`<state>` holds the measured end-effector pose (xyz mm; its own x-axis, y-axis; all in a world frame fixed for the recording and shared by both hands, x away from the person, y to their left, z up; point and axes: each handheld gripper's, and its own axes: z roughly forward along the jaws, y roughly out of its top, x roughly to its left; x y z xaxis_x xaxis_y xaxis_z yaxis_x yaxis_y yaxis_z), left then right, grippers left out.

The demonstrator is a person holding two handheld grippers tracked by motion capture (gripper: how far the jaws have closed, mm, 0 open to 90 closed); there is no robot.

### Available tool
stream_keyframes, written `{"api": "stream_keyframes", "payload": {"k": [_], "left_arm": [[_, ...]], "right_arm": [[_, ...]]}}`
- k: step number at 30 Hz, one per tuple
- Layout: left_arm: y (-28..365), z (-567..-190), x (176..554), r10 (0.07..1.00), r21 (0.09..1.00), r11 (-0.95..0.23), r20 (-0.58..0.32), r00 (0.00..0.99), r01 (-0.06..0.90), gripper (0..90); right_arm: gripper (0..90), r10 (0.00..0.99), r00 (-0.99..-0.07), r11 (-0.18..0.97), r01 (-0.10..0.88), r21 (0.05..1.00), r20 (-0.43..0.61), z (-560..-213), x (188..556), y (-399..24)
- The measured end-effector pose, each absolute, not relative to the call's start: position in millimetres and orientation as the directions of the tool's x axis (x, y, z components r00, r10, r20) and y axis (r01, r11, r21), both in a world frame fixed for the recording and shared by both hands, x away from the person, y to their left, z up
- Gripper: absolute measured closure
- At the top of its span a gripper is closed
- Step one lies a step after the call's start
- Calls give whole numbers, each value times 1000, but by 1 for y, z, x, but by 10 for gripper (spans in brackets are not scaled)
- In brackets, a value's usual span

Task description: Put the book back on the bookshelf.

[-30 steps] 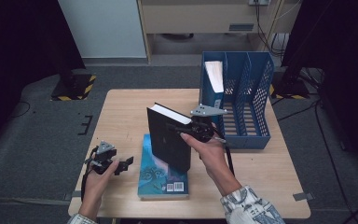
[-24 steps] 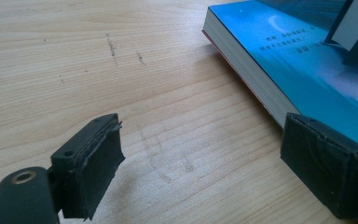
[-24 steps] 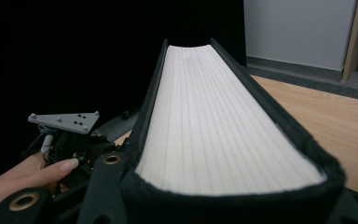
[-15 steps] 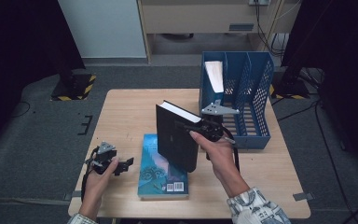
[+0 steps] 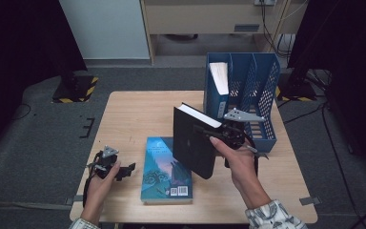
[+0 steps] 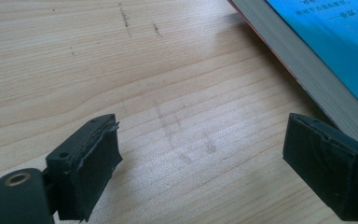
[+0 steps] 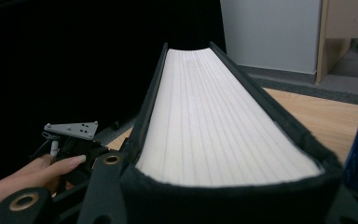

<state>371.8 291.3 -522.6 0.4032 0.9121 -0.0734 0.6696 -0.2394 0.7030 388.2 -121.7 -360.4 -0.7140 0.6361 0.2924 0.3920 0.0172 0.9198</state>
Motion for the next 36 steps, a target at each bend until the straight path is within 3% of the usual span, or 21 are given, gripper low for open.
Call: {"api": "stream_keyframes", "payload": {"k": [36], "left_arm": [[287,-531,372,909,691,-257,-63,411,676,55]], "right_arm": [[529,717,-629,-22,411,911,301,-371,331,-217]]}}
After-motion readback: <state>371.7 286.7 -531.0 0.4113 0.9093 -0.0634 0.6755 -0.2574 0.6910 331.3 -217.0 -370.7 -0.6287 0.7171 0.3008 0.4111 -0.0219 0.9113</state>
